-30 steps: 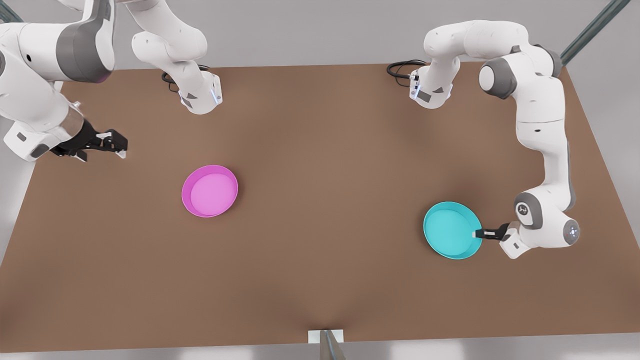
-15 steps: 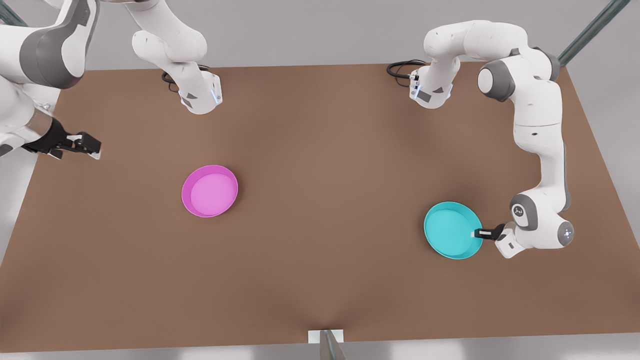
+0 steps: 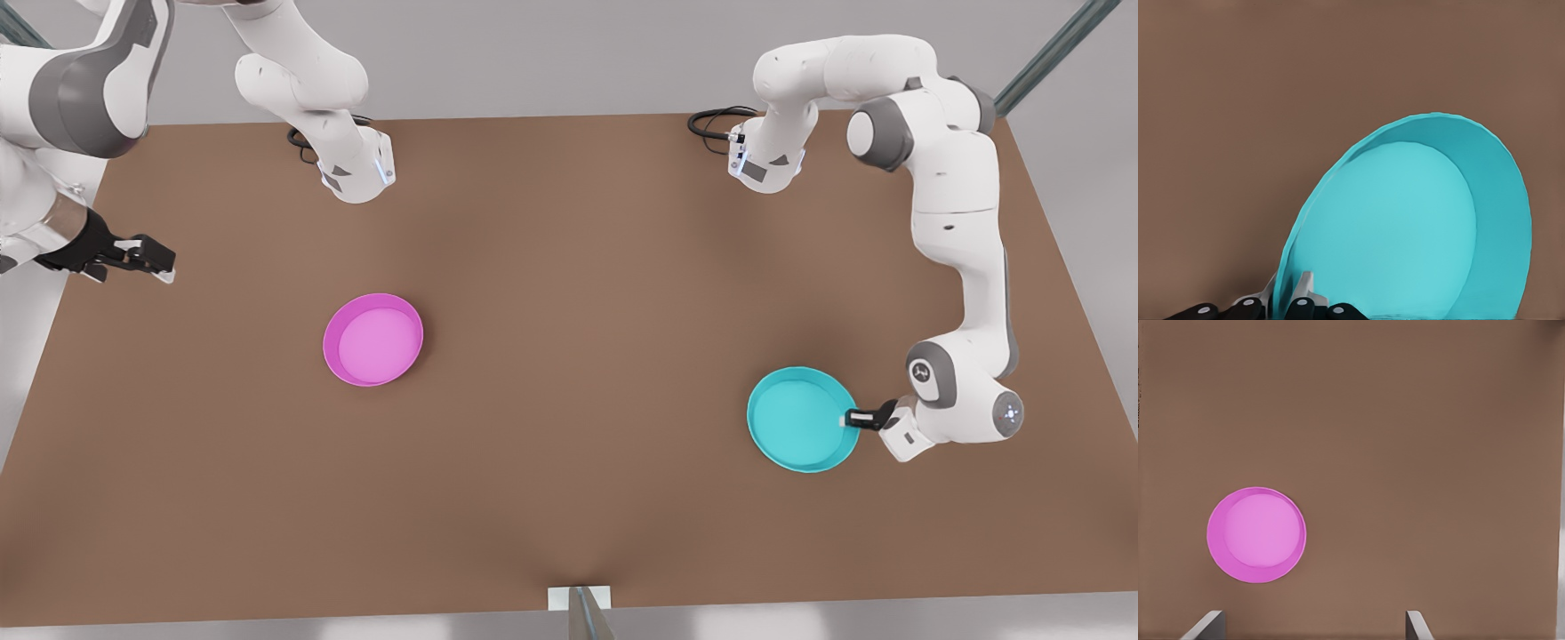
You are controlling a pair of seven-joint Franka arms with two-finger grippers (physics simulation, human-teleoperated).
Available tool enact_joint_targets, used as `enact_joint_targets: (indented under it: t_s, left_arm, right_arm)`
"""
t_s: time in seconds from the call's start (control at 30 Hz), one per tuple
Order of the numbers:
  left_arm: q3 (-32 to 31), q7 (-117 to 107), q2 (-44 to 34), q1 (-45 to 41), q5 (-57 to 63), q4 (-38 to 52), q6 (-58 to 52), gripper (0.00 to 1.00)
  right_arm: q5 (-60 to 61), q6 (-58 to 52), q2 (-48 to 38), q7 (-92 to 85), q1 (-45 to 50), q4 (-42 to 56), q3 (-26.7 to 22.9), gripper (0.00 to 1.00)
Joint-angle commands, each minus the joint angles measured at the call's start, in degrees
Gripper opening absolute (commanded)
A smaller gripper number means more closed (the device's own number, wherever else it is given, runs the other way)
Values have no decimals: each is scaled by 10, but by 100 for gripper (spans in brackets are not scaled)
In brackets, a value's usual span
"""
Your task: Flip the blue plate over with the left arm, and stack the pink plate on top of the blue plate with the right arm
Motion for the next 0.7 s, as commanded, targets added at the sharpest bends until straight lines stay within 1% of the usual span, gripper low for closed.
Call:
enact_joint_targets:
  t_s: [0.0,0.1,0.17,0.2,0.27,0.3,0.33,0.4,0.47,0.53,0.57,0.6,0.63,0.67]
  left_arm:
    - [-1,-89,-20,-8,-4,0,-4,21]
    - [1,-143,-67,-33,4,0,-26,21]
    - [1,-173,-97,-52,32,2,-34,21]
    - [6,-207,-130,-87,63,7,-34,21]
    - [6,-328,-168,-133,165,21,-39,21]
    - [6,-362,-178,-154,183,21,-39,21]
    - [5,-461,-187,-184,219,34,-42,21]
    - [4,-542,-203,-212,265,35,-51,21]
    - [1,-621,-208,-241,350,56,-58,21]
    - [10,-707,-194,-309,445,63,-61,21]
    - [83,-762,-177,-399,489,70,-61,21]
    - [194,-766,-154,-501,487,90,-61,21]
    - [279,-772,-137,-586,478,93,-68,21]
    - [341,-818,-112,-655,479,93,-68,21]
  right_arm:
    - [0,0,-1,-1,30,0,-1,100]
    - [0,0,0,-1,30,0,-2,100]
    - [3,-1,4,-1,27,0,-4,100]
    - [7,-6,8,-7,14,0,-4,100]
    - [7,-8,16,-29,0,-2,-4,100]
    - [8,-8,16,-31,-2,-2,-4,100]
    - [8,-8,16,-31,-2,-1,-4,100]
    - [8,-8,16,-30,-2,-1,-4,100]
    - [8,-8,16,-30,-2,-1,-4,100]
    - [8,-8,17,-30,-2,-1,-4,100]
    - [8,-8,17,-30,-1,-1,-4,100]
    - [8,-8,17,-31,-1,-1,-4,100]
    - [8,-8,17,-30,-1,-1,-4,100]
    - [8,-8,17,-30,-2,-1,-4,100]
